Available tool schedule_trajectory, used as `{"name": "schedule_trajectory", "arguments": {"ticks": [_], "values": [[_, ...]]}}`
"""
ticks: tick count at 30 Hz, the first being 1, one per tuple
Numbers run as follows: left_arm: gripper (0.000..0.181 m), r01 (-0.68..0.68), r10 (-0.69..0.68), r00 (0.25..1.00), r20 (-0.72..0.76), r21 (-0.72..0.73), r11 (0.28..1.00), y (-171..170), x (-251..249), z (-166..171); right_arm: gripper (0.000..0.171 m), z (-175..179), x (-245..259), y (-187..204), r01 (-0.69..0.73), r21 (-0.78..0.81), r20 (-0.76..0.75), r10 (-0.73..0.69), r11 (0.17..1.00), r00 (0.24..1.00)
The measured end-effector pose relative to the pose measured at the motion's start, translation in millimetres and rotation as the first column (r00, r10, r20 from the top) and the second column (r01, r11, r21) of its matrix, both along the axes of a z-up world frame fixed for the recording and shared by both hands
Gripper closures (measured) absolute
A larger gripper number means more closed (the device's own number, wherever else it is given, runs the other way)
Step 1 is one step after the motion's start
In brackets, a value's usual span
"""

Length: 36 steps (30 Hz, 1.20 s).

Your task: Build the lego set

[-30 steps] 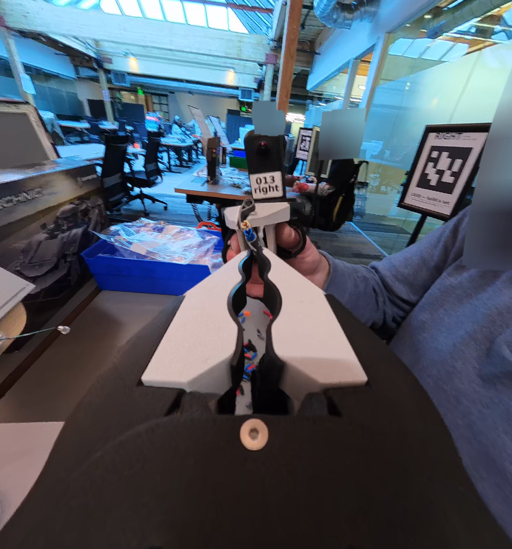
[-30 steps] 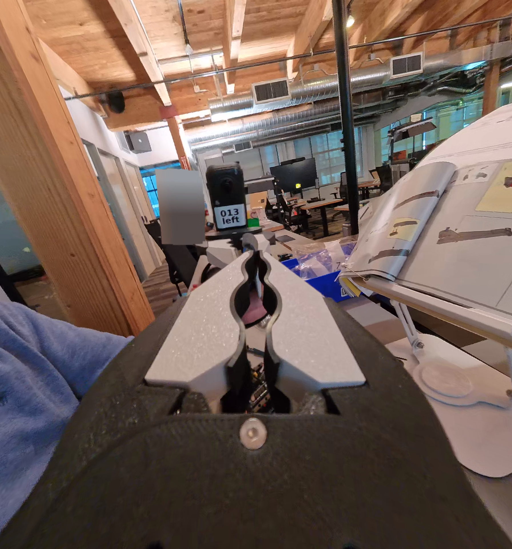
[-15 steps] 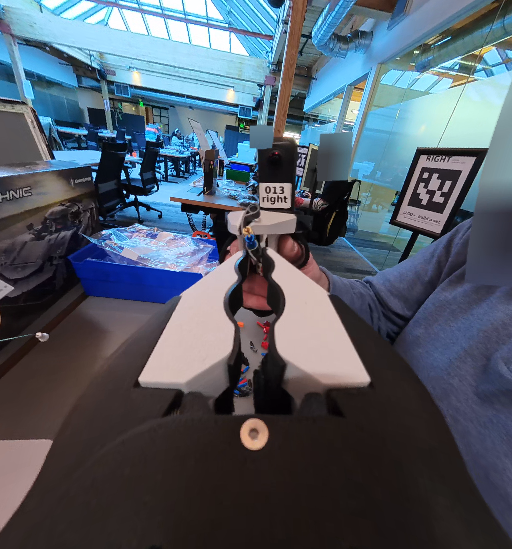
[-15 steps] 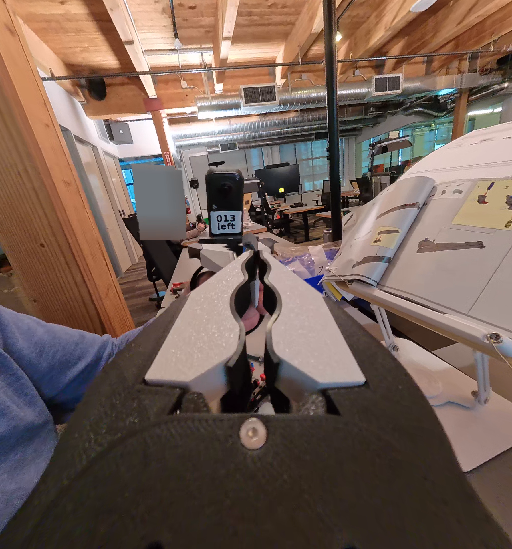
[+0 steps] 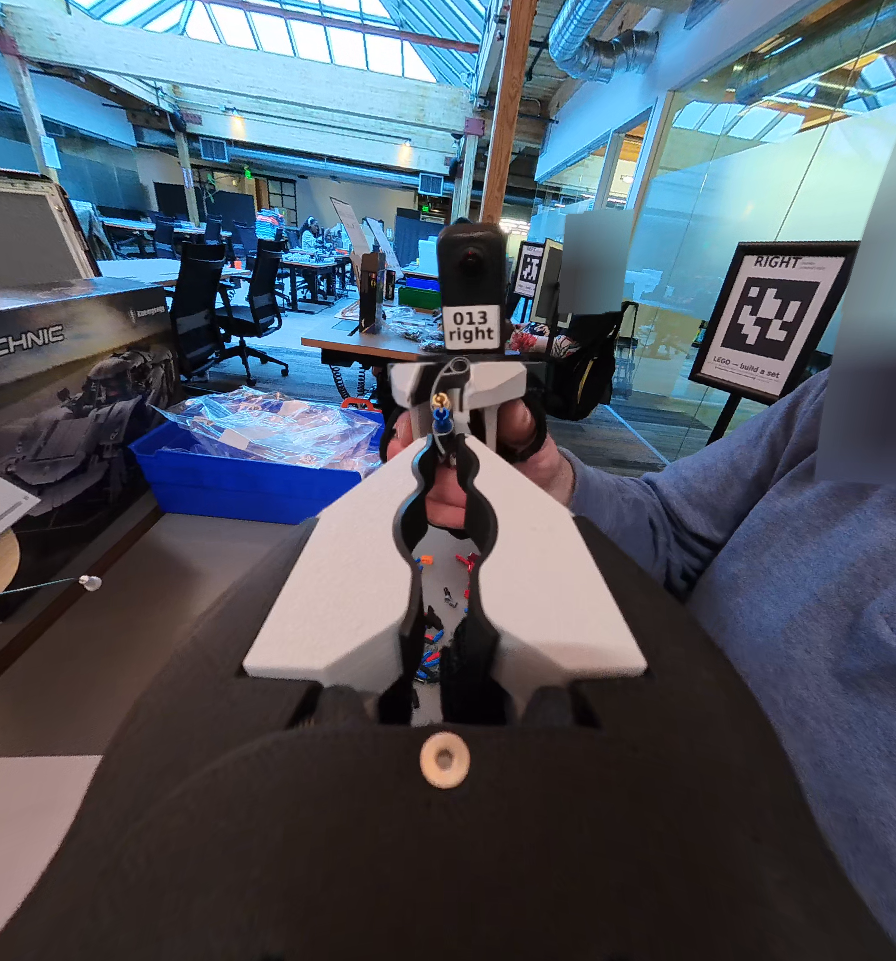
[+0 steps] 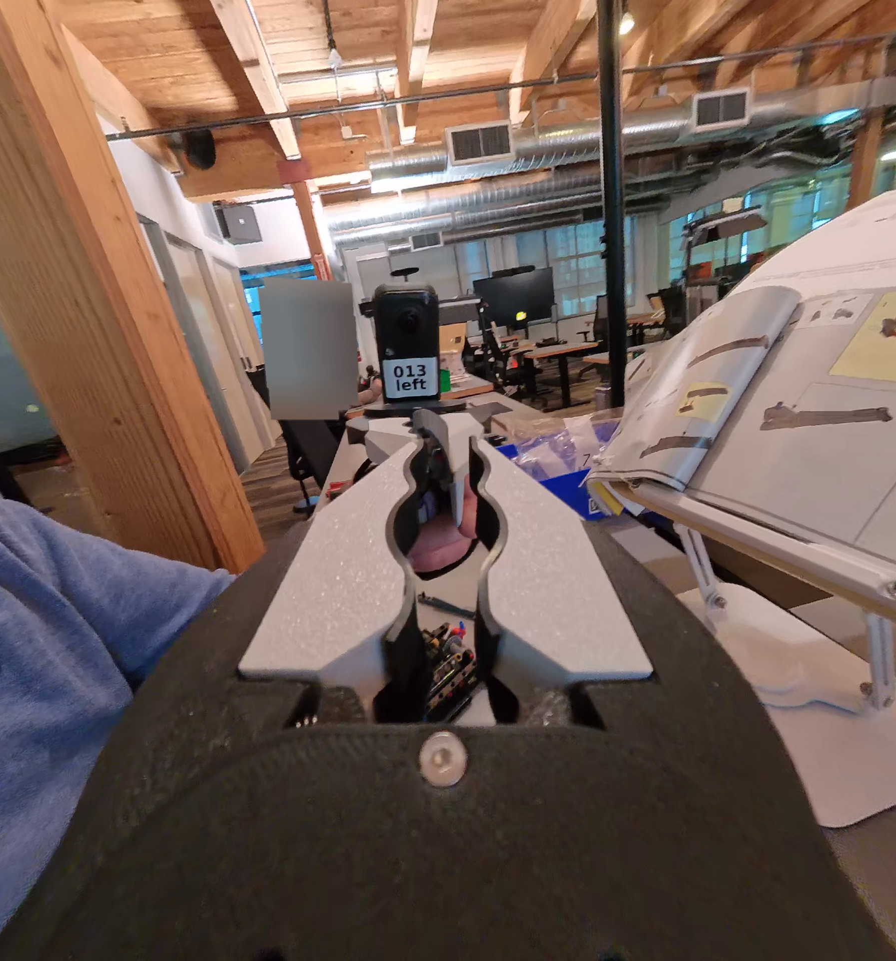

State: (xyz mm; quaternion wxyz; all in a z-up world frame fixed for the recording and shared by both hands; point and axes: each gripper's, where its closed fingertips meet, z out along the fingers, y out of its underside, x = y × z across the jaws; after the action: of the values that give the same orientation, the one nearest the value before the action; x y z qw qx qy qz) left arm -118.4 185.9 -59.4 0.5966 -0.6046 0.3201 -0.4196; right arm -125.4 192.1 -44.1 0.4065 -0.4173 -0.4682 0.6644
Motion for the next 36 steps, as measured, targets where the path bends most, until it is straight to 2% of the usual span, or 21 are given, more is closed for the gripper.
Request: {"name": "schedule_trajectory", "arguments": {"ticks": [3, 6, 21, 32, 34, 35, 36], "values": [[0.176, 0.005, -0.005, 1.000, -0.019, -0.002, 1.000, 0, 3, -3, 0.157, -3, -2, -5, -0.029, 0.004, 0.018, 0.029, 1.000, 0.999], [0.176, 0.008, -0.008, 0.999, -0.035, 0.000, 1.000, -1, 4, -4, 0.166, -4, -4, -8, -0.042, -0.002, 0.021, 0.042, 0.999, 0.999], [0.176, -0.018, 0.019, 1.000, -0.024, 0.038, 0.999, -1, 6, -1, 0.168, 1, -2, -7, -0.042, -0.046, 0.011, 0.042, 0.998, 0.999], [0.176, -0.047, 0.052, 0.995, -0.084, 0.066, 0.997, -3, 7, 0, 0.169, 4, 1, -8, -0.065, -0.083, 0.036, 0.068, 0.994, 0.997], [0.176, -0.075, 0.082, 0.992, -0.097, 0.076, 0.994, -2, -1, 0, 0.168, 15, 12, 5, -0.053, -0.135, -0.022, 0.051, 0.989, 0.998], [0.176, -0.106, 0.112, 0.991, -0.070, 0.077, 0.991, -2, -16, 6, 0.168, 28, 29, 24, -0.033, -0.181, -0.077, 0.019, 0.983, 0.997], [0.176, -0.123, 0.126, 0.991, -0.037, 0.083, 0.989, -3, -30, 14, 0.169, 35, 44, 41, 0.034, -0.158, -0.088, -0.048, 0.987, 0.995]]}}
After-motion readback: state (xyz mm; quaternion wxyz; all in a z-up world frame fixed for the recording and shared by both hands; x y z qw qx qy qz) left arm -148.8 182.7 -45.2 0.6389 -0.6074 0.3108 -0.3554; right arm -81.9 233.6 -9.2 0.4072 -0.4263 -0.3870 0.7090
